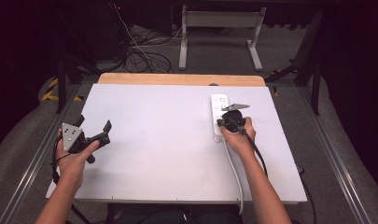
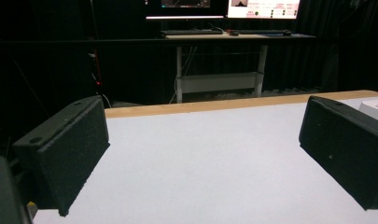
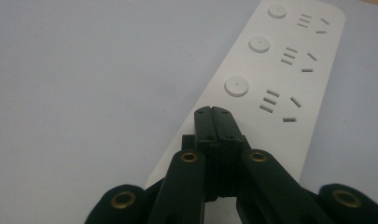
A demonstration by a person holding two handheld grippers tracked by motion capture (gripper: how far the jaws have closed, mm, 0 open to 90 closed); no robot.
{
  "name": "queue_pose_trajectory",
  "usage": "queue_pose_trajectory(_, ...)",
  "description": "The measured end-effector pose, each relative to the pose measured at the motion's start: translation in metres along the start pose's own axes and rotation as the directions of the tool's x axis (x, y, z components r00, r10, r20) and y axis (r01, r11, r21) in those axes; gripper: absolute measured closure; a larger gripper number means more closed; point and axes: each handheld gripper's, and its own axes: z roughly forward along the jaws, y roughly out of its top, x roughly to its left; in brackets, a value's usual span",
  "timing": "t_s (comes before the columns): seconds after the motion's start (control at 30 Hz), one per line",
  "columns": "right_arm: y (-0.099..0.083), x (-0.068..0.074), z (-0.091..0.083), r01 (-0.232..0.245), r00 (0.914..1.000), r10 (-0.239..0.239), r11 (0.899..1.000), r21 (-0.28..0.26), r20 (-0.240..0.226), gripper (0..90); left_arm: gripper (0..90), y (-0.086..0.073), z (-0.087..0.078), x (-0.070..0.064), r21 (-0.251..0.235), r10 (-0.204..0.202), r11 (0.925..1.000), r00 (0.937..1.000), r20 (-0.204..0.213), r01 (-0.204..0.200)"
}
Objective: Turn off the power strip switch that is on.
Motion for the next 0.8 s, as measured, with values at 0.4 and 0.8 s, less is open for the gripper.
queue_pose_trajectory(0.4, -0.001, -0.0014, 0.0009, -0.016, 0.9998, 0.016, 1.0, -0.001, -0.012, 90.0, 2.1, 0.0, -0.0002, 0.0002, -0.001, -0.003, 1.0, 1.0, 0.001, 0.003)
queue_pose_trajectory(0.8, -0.0011, 0.0003, 0.0011, 0.002, 1.0, -0.002, 1.0, -0.005, 0.005, 90.0, 2.1, -0.0001, -0.0002, 0.0008, 0.001, -0.005, 1.0, 1.0, 0.002, 0.005)
